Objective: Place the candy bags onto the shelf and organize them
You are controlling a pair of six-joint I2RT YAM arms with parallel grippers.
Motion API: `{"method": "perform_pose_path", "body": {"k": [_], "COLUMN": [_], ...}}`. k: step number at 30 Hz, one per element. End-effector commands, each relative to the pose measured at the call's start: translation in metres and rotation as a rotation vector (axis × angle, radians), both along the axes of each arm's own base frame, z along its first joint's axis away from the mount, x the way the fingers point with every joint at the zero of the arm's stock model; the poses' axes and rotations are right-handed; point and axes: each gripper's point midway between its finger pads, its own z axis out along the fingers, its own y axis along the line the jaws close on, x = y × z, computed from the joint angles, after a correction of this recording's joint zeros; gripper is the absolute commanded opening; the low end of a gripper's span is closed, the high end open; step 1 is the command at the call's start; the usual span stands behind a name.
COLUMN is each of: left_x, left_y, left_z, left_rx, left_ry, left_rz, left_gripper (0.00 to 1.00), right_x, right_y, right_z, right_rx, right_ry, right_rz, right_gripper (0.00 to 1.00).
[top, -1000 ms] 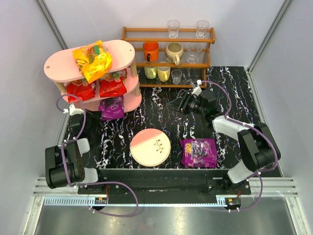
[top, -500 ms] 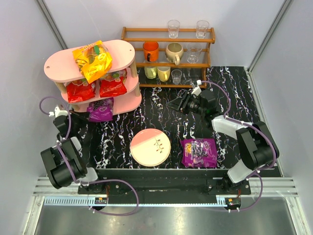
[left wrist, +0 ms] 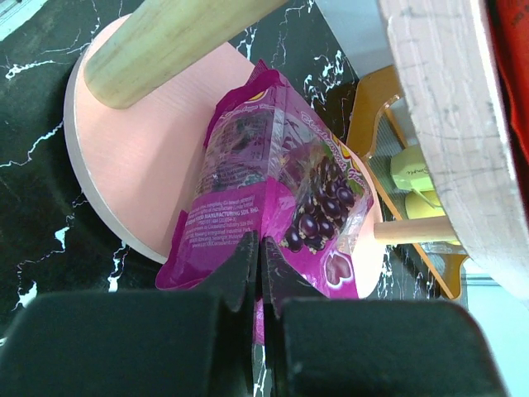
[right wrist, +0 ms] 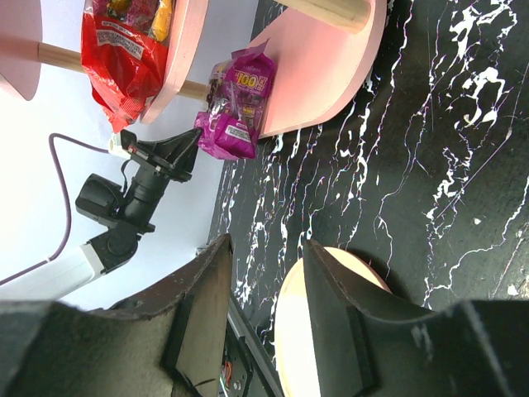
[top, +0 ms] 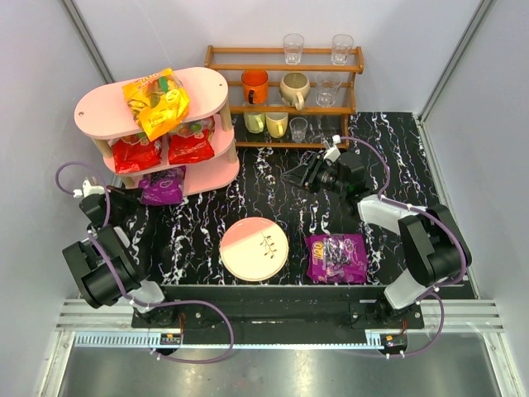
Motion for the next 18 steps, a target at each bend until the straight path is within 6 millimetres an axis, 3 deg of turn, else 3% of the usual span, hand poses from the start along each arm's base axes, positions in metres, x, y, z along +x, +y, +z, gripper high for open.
{"method": "perform_pose_path", "body": {"k": [1, 18], "left_x": [0.012, 0.007], "left_y": [0.016, 0.036], "left_z": [0.033, 0.033], "left_rx": [0.073, 0.066], "left_ry": [-0.119, -0.145], "left_rz": [0.020, 0.138], "left_gripper": [0.00, 0.00], "right_x": [0.003, 0.006], "right_y": [0.000, -0.001], "right_z": [0.010, 0.004], "right_rx": [0.027, 0.025], "right_ry": [-0.043, -0.033], "right_rz": [0.018, 0.017], "right_gripper": [0.49, 0.48]}}
